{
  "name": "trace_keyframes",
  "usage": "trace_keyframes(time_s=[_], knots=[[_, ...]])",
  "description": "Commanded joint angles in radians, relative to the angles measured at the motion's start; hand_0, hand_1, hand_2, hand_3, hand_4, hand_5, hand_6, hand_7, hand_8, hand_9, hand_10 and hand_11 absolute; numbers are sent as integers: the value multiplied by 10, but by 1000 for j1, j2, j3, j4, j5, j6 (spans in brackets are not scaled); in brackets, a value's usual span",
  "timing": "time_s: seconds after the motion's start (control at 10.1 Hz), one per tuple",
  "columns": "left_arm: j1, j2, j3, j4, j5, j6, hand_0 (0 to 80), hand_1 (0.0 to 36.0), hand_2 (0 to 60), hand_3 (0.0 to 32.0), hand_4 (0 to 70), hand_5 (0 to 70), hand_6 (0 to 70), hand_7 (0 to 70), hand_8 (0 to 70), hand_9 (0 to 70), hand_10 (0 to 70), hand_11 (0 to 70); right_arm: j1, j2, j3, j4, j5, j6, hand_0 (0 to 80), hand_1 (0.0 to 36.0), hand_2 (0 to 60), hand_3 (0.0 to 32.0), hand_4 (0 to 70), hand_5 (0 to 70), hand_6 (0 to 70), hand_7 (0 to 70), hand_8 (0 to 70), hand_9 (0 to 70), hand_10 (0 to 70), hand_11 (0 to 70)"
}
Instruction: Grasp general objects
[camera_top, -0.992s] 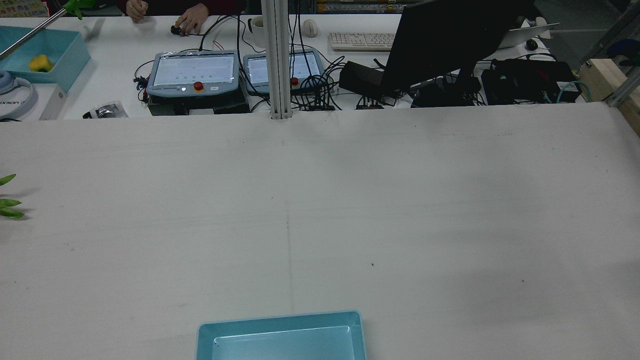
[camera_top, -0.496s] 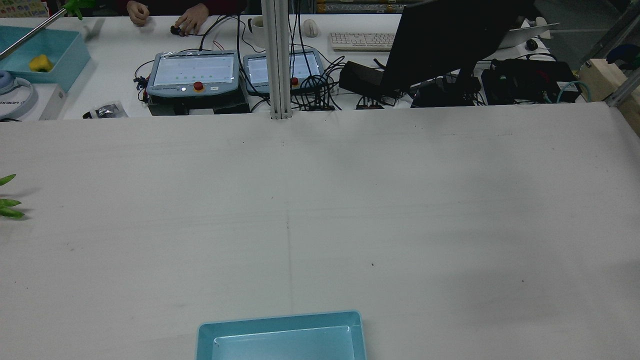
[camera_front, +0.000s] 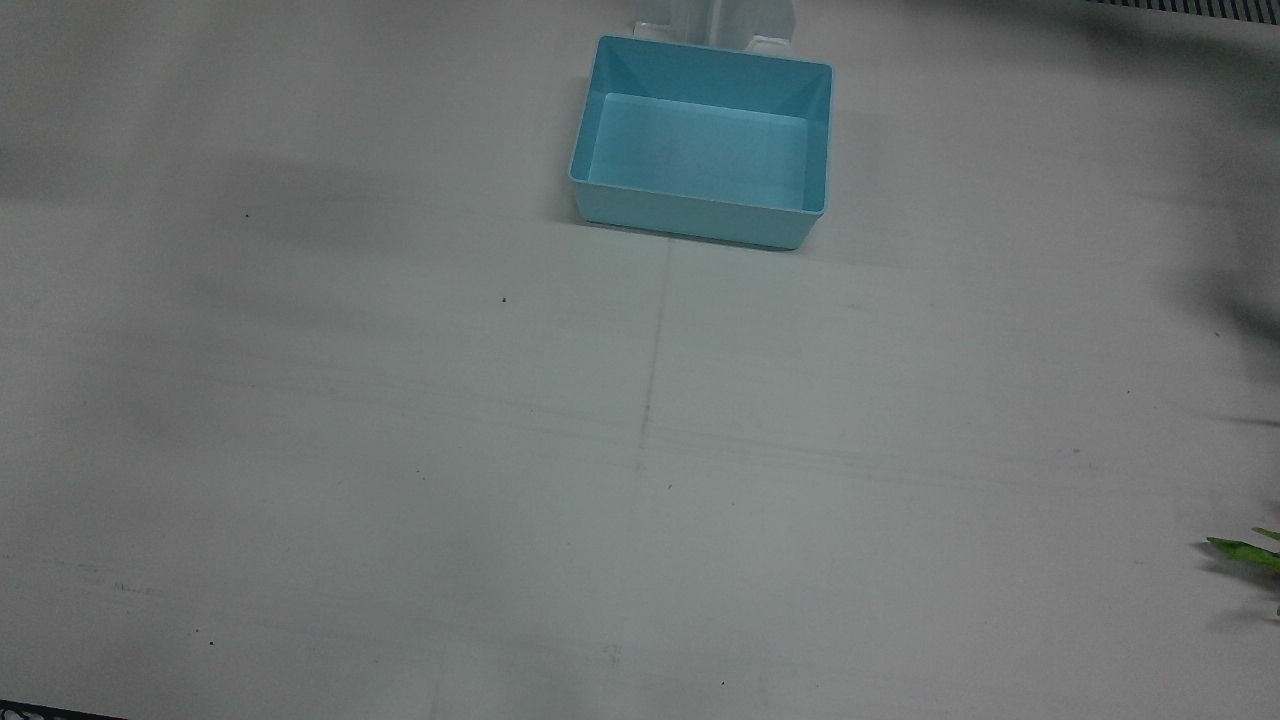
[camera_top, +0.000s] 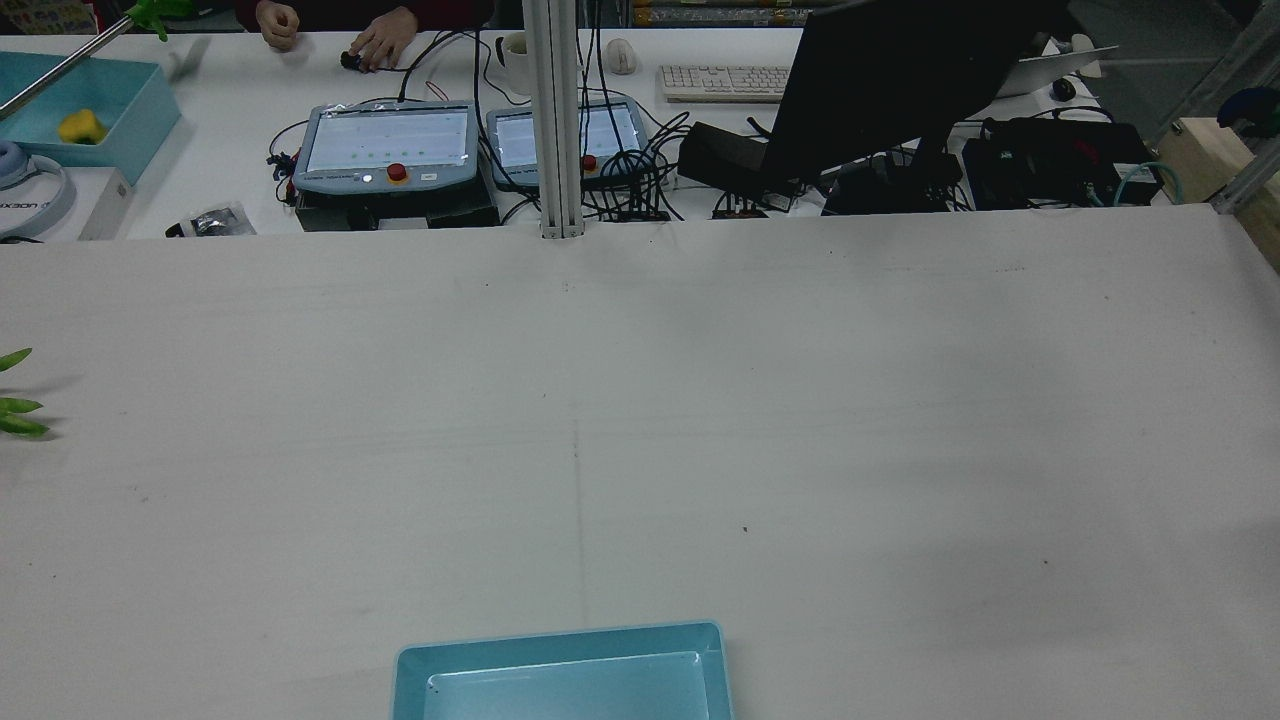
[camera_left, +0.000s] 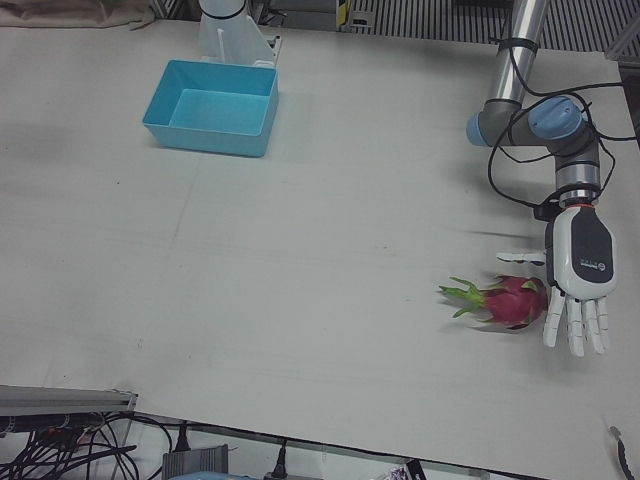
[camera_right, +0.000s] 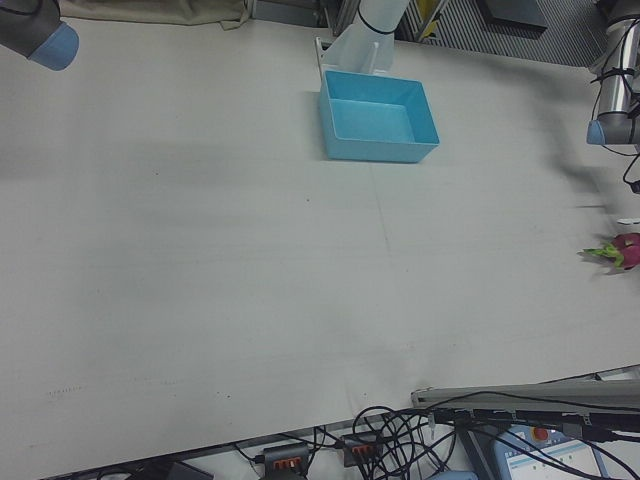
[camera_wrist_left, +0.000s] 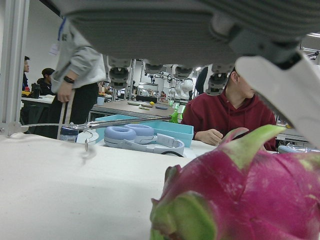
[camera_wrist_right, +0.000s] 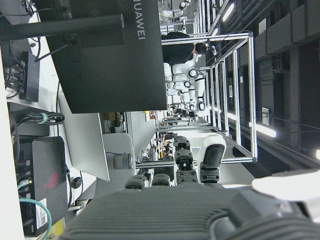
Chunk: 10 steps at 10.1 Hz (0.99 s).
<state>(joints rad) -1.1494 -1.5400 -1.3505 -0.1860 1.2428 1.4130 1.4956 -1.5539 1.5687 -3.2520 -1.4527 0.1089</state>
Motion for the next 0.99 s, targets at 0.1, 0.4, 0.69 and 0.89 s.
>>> trace_keyframes(time_s=[0.1,0.4,0.69,0.89], knots=[[48,-23,5,-4,-16,0,496,125,0,0,33,47,32,61,0,0,21,42,0,0,-1,0,0,0,0,0,0,0,0,0,0,0,0,0,0,0],[118,-64,61,5,-66,0,493,116,0,0,111,72,74,87,4,3,49,81,0,0,1,0,0,0,0,0,0,0,0,0,0,0,0,0,0,0],[131,-94,91,13,-68,1,487,110,0,0,123,74,85,84,12,2,64,101,0,0,1,0,0,0,0,0,0,0,0,0,0,0,0,0,0,0],[129,-89,94,20,-72,1,485,104,0,0,111,61,78,77,10,1,56,90,0,0,1,0,0,0,0,0,0,0,0,0,0,0,0,0,0,0]])
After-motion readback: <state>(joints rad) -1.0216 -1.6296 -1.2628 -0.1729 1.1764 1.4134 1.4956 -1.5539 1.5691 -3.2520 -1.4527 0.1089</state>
